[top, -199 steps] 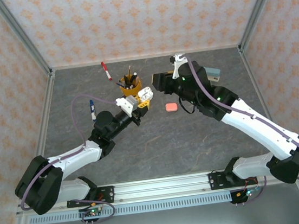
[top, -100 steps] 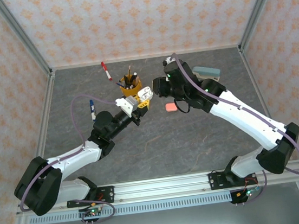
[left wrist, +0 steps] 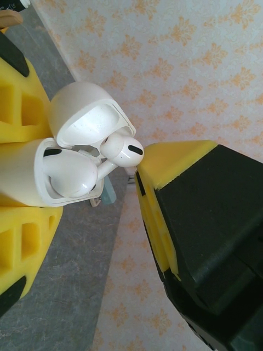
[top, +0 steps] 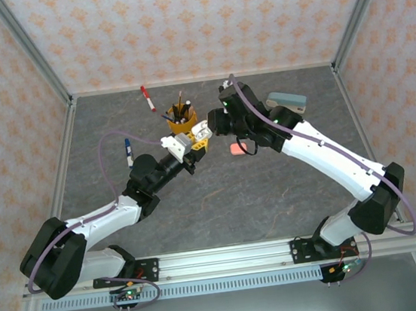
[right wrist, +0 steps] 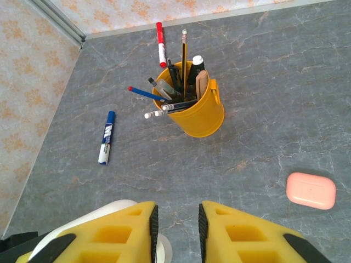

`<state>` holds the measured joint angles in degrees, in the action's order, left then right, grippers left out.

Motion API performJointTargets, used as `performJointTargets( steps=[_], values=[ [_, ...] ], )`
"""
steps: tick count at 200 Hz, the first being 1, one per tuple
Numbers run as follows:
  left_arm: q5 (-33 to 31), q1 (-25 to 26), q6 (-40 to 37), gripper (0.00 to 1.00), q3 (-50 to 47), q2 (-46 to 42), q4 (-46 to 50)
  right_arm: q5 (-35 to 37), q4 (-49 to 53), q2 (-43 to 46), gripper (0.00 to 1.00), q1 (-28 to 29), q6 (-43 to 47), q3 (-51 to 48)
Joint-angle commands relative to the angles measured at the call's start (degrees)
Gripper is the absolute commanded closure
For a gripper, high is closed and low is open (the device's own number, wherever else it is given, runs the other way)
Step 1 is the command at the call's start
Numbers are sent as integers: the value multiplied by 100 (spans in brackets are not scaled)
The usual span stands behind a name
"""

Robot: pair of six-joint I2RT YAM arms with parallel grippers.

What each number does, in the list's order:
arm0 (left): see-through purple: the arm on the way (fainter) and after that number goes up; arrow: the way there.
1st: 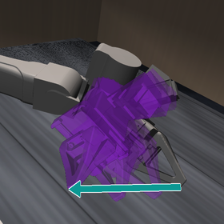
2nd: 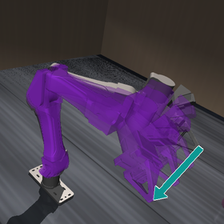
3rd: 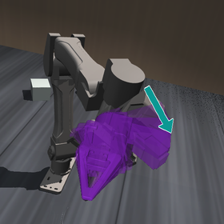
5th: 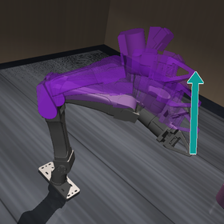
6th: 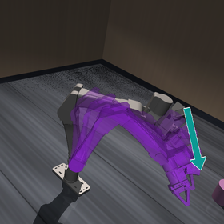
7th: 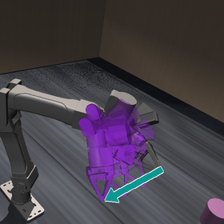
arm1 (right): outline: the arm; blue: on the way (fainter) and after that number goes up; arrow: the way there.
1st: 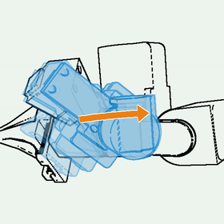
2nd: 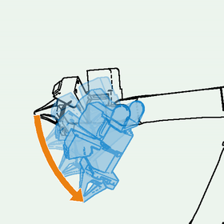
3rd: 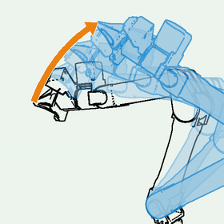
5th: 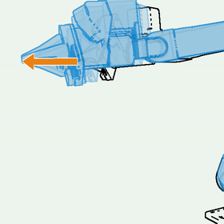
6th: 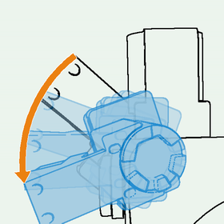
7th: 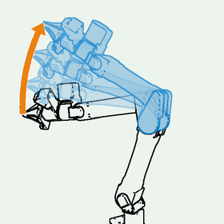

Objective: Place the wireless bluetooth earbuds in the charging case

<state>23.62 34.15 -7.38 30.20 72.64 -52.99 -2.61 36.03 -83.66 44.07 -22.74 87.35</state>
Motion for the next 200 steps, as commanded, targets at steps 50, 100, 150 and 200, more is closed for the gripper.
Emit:
performJointTargets(
  steps=[50,100,150,200],
  values=[
    [90,26,-27,100,162,51,-218,-188,52,-129,73,-20,163,266],
    [78,26,-28,100,156,45,-217,-470,295,-127,73,-22,369,227],
    [38,21,-45,100,144,26,-217,-260,424,141,73,-22,465,-35],
    [60,29,-45,100,153,32,-212,21,394,385,73,-32,461,-149]
  ],
)
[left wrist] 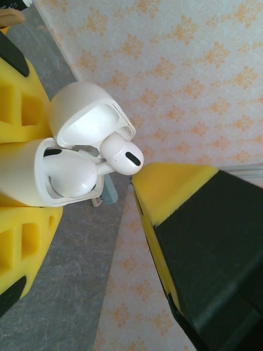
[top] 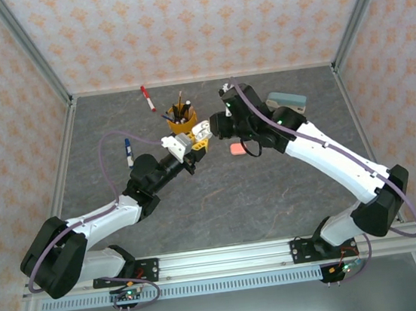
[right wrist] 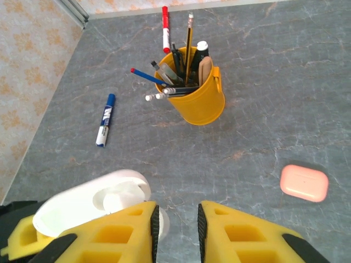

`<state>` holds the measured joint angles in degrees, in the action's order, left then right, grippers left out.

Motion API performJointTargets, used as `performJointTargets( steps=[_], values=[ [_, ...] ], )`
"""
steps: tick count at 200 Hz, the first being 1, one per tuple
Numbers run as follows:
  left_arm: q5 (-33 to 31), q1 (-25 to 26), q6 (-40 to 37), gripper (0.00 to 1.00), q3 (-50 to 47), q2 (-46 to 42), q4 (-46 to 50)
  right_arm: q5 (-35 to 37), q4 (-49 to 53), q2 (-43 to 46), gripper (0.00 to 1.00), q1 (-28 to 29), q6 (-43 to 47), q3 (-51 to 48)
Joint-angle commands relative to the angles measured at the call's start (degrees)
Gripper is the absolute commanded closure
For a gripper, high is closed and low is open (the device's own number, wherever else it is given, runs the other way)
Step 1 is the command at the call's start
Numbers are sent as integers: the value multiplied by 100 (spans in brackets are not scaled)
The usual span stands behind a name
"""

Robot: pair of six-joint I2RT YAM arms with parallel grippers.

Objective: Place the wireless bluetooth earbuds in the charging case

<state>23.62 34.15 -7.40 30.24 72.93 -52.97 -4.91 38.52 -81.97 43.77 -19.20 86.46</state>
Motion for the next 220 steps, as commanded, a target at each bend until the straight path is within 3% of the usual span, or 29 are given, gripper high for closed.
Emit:
performJointTargets(
  steps=[1,98,220],
  values=[
    [57,30,-43,100,149,7,-214,256,146,221,73,0,104,-63],
    [91,21,-7,100,158,64,-222,-38,190,-256,73,-9,139,618],
    [49,23,-33,100,141,73,-222,-400,538,-576,73,-10,391,602]
  ],
)
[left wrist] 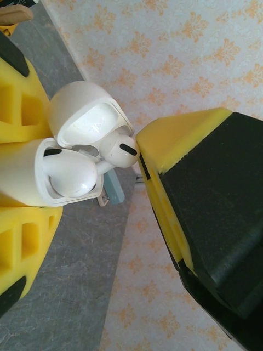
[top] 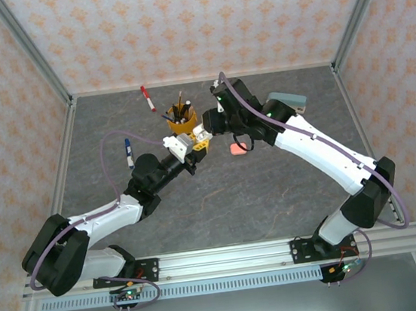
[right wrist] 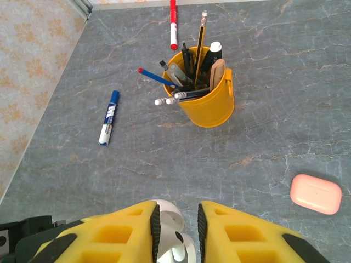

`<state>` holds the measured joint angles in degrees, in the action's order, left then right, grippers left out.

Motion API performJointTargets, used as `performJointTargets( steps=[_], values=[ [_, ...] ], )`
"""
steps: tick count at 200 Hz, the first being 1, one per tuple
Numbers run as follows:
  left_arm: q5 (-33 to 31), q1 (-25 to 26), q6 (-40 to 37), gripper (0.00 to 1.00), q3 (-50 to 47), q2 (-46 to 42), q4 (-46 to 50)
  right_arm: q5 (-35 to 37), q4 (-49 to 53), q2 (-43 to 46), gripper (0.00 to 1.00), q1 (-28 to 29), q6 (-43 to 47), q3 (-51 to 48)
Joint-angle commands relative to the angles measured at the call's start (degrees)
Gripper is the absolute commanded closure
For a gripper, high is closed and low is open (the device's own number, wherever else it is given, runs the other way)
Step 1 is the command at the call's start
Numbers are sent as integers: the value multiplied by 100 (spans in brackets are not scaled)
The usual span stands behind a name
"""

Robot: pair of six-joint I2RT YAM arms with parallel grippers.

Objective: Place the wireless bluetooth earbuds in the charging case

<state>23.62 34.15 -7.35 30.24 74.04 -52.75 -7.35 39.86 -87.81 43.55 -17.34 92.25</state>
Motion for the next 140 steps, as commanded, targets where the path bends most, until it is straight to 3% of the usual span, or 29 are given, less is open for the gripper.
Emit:
performJointTargets(
  steps=[1,63,140],
  values=[
    [48,22,-38,100,141,-39,-244,-153,411,17,73,13,214,13],
    [38,21,-73,100,132,-62,-243,84,575,433,73,8,372,-446],
    [56,21,-56,100,123,-82,-239,299,402,567,72,-4,254,-257]
  ],
)
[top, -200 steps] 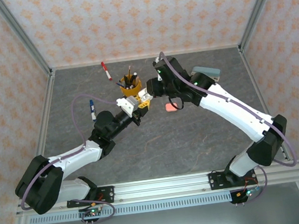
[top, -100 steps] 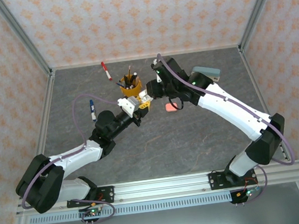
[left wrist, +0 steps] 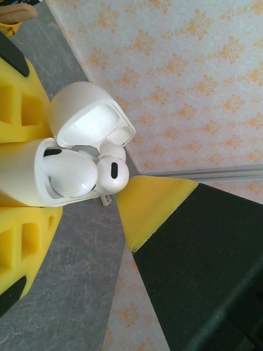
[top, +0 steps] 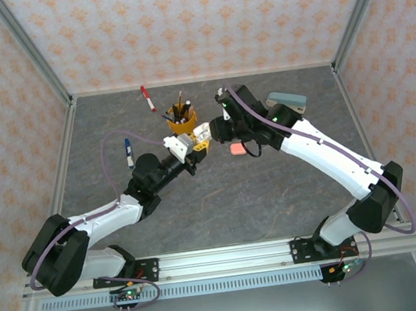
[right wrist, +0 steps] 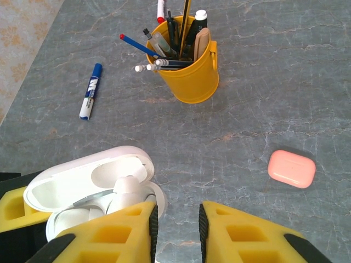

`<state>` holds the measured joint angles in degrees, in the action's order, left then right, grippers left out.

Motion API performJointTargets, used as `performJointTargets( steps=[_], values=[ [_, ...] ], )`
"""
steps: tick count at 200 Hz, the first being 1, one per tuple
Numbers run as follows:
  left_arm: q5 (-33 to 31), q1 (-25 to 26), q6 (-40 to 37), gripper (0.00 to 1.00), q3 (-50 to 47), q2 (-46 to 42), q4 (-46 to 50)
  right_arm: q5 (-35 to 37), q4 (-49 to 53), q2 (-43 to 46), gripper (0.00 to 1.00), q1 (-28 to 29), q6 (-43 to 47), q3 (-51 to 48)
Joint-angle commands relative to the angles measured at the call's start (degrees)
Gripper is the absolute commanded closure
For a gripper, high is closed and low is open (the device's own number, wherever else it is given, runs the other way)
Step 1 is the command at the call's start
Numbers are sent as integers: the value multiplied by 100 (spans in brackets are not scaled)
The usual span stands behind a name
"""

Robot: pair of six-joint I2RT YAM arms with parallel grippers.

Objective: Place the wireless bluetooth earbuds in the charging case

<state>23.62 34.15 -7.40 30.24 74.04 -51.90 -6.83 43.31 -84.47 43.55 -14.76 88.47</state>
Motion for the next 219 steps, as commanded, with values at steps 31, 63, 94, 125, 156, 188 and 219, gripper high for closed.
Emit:
performJointTargets(
  steps=[31,63,94,125,156,188,219],
  values=[
    [72,21,-51,100,114,-115,-323,342,-19,456,72,-22,-62,151],
    [149,21,-60,100,96,-144,-326,44,38,416,71,-120,-78,342],
    [235,21,-47,100,87,-162,-324,-549,27,228,72,-228,-183,456],
    [293,21,-16,100,87,-168,-553,-805,-66,86,73,-250,-262,470],
    [302,24,-7,100,96,-181,-558,-923,-136,-33,75,-257,-304,479],
    [316,25,-7,100,105,-177,-539,-1057,-216,-136,75,-268,-348,479],
    [311,22,-5,100,114,-150,-532,-1210,-253,-216,75,-268,-363,500]
  ],
)
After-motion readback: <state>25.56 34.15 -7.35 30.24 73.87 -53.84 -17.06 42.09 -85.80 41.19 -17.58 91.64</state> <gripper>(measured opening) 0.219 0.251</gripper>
